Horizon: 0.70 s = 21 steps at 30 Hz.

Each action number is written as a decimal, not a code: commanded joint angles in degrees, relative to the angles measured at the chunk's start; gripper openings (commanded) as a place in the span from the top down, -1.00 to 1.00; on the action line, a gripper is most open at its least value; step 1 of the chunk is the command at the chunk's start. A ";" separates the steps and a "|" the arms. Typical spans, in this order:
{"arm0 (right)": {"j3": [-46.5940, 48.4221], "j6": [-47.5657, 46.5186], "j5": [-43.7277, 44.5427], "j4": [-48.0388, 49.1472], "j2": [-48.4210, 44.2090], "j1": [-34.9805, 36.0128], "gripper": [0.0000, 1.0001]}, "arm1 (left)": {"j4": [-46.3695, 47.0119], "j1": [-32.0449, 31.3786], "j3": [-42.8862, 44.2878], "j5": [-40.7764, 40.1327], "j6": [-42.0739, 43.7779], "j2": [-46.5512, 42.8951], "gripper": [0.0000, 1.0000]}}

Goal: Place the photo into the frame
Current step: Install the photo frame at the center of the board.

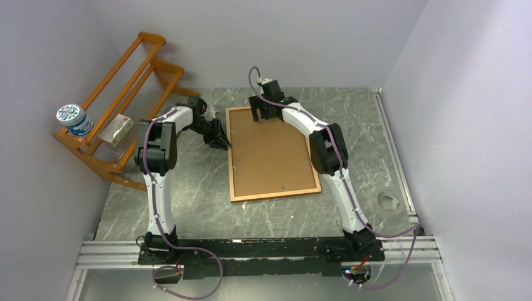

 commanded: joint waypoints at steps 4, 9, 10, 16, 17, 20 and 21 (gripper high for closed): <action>6.60 -1.10 14.69 0.54 4.50 3.53 -0.74 | 0.86 -1.80 -2.86 -8.17 1.62 4.29 0.41; 8.60 -4.05 23.03 0.29 7.81 4.31 -0.71 | 0.97 -1.80 -3.26 -8.13 1.54 4.23 0.43; 8.49 -4.86 24.10 0.49 8.11 4.43 -0.71 | 1.02 -1.80 -3.31 -8.12 1.54 4.19 0.44; 8.09 -7.60 26.81 0.20 8.79 4.66 -0.66 | 1.48 -1.80 -3.70 -7.65 1.20 4.41 0.46; 7.86 -7.63 26.86 -0.03 8.59 4.54 -0.64 | 1.52 -1.80 -3.71 -7.57 1.19 4.34 0.46; 6.95 -8.13 27.20 -0.05 8.09 4.51 -0.55 | 1.58 -1.80 -3.88 -7.71 1.19 4.18 0.48; 6.65 -8.17 27.36 0.02 7.97 4.59 -0.51 | 1.61 -1.80 -3.88 -7.73 1.18 4.11 0.49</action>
